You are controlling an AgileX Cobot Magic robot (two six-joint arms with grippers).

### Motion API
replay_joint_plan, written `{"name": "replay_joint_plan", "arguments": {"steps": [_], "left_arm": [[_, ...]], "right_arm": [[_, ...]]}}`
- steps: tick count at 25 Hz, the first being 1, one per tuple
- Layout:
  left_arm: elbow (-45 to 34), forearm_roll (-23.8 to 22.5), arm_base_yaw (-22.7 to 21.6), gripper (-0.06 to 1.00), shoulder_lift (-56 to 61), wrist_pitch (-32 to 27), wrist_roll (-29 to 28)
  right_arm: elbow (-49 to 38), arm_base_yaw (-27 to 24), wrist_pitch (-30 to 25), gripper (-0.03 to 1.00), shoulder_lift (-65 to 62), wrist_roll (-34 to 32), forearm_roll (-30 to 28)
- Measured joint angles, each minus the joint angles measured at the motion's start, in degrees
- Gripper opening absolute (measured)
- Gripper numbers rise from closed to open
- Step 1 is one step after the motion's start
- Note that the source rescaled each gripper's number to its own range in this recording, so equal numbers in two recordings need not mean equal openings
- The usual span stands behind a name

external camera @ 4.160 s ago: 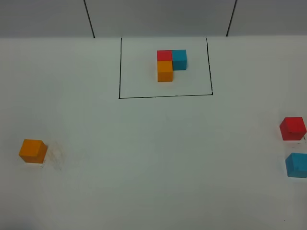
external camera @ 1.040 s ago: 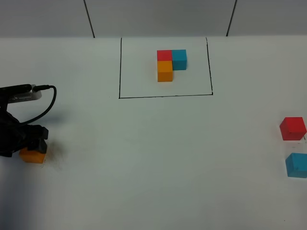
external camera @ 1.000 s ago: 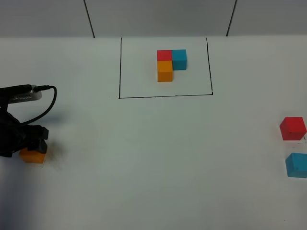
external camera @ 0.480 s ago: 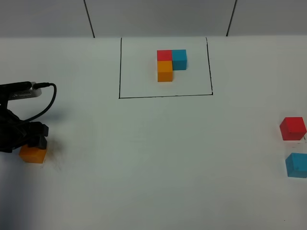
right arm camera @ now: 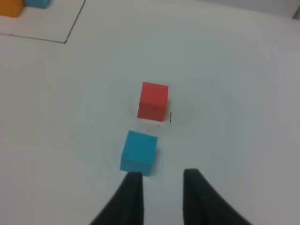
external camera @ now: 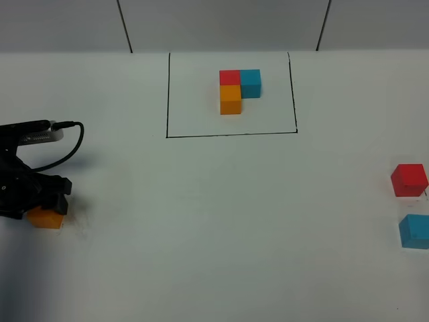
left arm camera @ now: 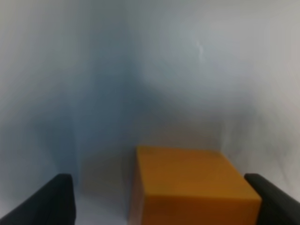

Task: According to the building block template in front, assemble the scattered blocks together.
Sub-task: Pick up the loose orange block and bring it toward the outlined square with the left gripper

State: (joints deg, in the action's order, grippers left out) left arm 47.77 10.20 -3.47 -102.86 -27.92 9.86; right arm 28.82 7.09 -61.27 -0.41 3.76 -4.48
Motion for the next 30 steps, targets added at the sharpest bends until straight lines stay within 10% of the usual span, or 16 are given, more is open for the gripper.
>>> {"name": "replay_joint_plan", "arguments": {"steps": [5, 12, 21, 30], "left_arm": [[0.51, 0.00, 0.00, 0.00, -1.26, -0.26, 0.00], [9.36, -1.46, 3.49, 0.01, -1.03, -3.73, 5.84], [28.20, -1.26, 23.27, 0.01, -1.97, -22.57, 27.89], [29.13, -5.22, 42.03, 0.01, -6.70, -20.47, 32.67]], "right_arm": [[0.00, 0.00, 0.00, 0.00, 0.00, 0.00, 0.00], [0.00, 0.00, 0.00, 0.00, 0.00, 0.00, 0.00], [0.00, 0.00, 0.00, 0.00, 0.00, 0.00, 0.00], [0.00, 0.00, 0.05, 0.00, 0.00, 0.00, 0.00]]}}
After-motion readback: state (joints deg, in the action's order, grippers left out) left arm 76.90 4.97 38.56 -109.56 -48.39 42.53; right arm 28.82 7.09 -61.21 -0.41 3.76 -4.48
